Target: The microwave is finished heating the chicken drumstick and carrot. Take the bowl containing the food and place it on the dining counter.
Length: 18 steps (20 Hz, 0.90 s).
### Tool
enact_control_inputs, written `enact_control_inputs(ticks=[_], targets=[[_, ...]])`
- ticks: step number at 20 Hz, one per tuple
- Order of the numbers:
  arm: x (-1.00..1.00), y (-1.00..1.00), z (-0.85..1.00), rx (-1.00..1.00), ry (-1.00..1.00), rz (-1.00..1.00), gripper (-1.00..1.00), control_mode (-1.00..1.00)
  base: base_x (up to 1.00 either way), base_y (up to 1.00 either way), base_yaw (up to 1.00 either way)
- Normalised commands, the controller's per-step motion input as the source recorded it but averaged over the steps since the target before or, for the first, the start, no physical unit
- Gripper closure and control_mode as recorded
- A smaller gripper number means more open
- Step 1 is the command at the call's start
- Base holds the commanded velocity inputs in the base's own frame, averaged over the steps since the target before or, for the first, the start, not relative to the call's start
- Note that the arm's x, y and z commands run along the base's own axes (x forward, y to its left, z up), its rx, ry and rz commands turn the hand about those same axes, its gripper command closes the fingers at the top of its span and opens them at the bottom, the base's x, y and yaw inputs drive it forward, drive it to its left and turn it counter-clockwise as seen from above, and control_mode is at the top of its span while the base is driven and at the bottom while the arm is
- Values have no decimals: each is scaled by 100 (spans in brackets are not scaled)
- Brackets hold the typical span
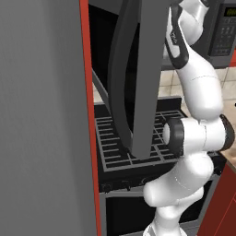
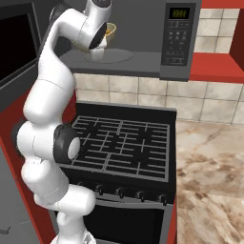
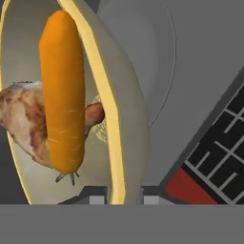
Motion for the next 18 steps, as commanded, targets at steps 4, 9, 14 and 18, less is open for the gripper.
enact_control_inputs(ticks=[4, 9, 14, 18], targets=[[-100, -7, -1, 21, -16, 0, 100, -100, 0, 0, 0], [-100, -9, 0, 24, -25, 0, 100, -100, 0, 0, 0], [-100, -2, 0, 23, -7, 0, 100, -100, 0, 0, 0], [-100, 0, 5, 13, 12, 0, 100, -100, 0, 0, 0]])
